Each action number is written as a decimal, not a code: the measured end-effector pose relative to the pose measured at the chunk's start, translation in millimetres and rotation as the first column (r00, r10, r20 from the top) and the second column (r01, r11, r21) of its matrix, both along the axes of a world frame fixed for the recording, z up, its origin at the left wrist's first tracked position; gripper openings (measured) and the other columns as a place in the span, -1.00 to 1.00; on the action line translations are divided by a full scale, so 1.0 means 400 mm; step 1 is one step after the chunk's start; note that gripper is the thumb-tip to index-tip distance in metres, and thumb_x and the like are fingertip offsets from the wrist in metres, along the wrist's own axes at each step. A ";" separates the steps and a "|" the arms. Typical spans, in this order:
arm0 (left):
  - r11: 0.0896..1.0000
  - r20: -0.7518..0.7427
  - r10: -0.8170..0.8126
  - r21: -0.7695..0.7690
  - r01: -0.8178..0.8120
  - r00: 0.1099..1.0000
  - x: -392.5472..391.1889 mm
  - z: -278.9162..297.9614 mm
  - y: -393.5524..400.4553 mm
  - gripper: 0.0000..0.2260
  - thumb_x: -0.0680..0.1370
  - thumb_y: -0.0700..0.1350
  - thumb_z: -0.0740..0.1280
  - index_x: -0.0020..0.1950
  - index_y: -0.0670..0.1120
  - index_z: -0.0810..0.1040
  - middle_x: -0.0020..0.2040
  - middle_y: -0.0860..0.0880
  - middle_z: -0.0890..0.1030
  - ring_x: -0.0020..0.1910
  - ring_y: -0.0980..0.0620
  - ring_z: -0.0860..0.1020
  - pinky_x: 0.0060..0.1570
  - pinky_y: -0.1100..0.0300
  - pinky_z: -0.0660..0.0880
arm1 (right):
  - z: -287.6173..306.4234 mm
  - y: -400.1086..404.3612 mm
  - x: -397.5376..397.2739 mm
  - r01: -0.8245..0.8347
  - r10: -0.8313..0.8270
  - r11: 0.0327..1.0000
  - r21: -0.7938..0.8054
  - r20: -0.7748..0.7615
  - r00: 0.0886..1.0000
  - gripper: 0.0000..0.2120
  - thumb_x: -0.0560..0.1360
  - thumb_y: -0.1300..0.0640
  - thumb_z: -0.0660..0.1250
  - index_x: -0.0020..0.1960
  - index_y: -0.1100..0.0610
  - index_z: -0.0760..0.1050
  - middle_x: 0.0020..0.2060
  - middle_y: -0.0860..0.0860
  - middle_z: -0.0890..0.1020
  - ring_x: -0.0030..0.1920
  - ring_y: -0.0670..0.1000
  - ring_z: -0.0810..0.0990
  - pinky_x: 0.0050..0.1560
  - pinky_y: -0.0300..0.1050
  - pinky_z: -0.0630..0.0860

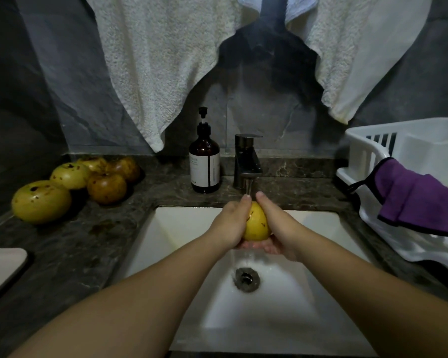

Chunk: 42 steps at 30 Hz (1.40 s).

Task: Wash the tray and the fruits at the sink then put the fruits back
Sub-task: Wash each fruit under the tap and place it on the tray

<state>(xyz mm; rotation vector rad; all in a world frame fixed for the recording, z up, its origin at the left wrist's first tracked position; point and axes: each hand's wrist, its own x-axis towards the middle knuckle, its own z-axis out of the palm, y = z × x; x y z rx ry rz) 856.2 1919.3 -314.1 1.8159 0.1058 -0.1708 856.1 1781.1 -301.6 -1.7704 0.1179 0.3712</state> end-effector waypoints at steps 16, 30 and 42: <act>0.999 0.035 0.034 0.034 -0.035 0.999 -0.012 -0.001 -0.002 -0.39 0.62 0.44 0.04 0.34 -0.01 0.47 0.16 -0.15 0.64 0.02 -0.13 0.68 0.04 -0.08 0.67 | 0.002 -0.008 0.000 -0.052 0.057 0.996 0.069 -0.062 0.996 -0.49 0.48 -0.46 0.24 0.26 -0.15 0.39 0.05 0.21 0.69 -0.26 0.10 0.73 -0.41 -0.19 0.55; 0.993 -0.115 0.086 -0.076 -0.095 0.990 -0.022 0.019 0.005 -0.39 0.59 0.47 0.07 0.17 -0.01 0.56 -0.09 -0.13 0.68 -0.39 -0.02 0.63 -0.41 0.23 0.50 | 0.008 0.010 0.009 -0.029 0.033 0.999 -0.028 0.139 0.990 -0.64 0.56 -0.36 0.22 0.19 -0.14 0.48 -0.03 0.08 0.65 -0.21 0.04 0.65 -0.46 -0.21 0.47; 0.991 -0.113 0.110 -0.057 -0.117 0.987 -0.024 0.017 0.026 -0.41 0.54 0.48 0.20 0.30 0.05 0.50 0.10 -0.15 0.65 -0.02 -0.15 0.69 -0.01 -0.01 0.64 | 0.006 0.047 0.007 -0.015 0.020 0.996 -0.086 0.053 0.998 -0.55 0.61 -0.40 0.00 0.25 -0.13 0.39 -0.18 0.13 0.56 -0.52 -0.01 0.49 -0.52 -0.23 0.32</act>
